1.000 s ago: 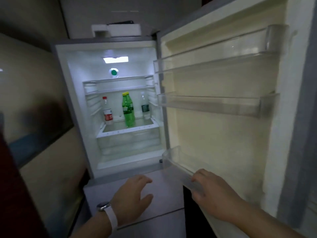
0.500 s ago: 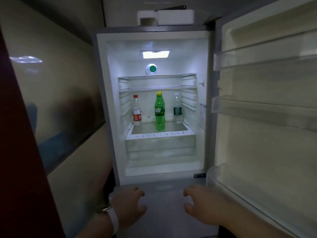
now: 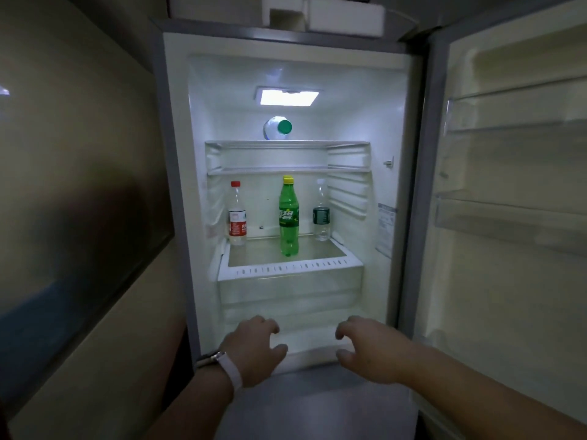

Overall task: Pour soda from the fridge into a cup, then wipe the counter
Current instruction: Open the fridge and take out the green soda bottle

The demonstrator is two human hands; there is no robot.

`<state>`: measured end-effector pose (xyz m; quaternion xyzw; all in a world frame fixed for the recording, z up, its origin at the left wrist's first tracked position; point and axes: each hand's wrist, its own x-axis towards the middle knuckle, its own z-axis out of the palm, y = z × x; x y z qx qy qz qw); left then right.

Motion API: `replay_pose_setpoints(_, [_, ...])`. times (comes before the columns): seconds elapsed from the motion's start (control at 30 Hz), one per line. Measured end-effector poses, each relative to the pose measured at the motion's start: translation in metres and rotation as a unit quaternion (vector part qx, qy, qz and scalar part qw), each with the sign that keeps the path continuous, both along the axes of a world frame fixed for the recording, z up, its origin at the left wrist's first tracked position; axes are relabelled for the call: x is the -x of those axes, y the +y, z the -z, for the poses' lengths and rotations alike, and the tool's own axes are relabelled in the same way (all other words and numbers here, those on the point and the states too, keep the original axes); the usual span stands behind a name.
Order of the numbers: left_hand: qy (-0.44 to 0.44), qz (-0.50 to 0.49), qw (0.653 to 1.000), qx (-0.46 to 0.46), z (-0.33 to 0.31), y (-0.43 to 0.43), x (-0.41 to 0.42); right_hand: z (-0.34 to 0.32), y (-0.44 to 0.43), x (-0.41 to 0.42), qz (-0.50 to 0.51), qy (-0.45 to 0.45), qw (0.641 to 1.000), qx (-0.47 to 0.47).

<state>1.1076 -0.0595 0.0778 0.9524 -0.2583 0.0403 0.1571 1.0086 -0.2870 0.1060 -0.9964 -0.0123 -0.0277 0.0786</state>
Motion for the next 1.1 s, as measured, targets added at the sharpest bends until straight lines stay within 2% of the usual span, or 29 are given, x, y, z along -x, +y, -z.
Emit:
replay_pose_setpoints(0.27, [0.084, -0.025, 0.975, 0.203, -0.011, -0.033, -0.055, -0.006, -0.013, -0.060, 0.029, -0.018, 0.998, -0.058])
replay_pose_setpoints(0.43, [0.133, -0.079, 0.929, 0.337, -0.023, -0.050, -0.103, -0.002, -0.019, -0.116, 0.034, -0.031, 0.979, -0.196])
replay_pose_setpoints(0.63, [0.182, -0.130, 0.860, 0.459, -0.052, -0.074, -0.170, -0.017, -0.026, -0.199, 0.083, -0.072, 0.887, -0.448])
replay_pose_setpoints(0.87, [0.153, -0.149, 0.847, 0.486, -0.073, -0.117, -0.245, -0.028, -0.028, -0.286, 0.142, -0.047, 0.756, -0.637])
replay_pose_setpoints(0.97, [0.151, -0.130, 0.857, 0.476, -0.076, -0.133, -0.269, -0.023, -0.031, -0.308, 0.133, -0.045, 0.739, -0.659])
replay_pose_setpoints(1.1, [0.170, -0.094, 0.851, 0.488, -0.077, -0.151, -0.292, -0.017, -0.038, -0.329, 0.118, -0.031, 0.678, -0.725])
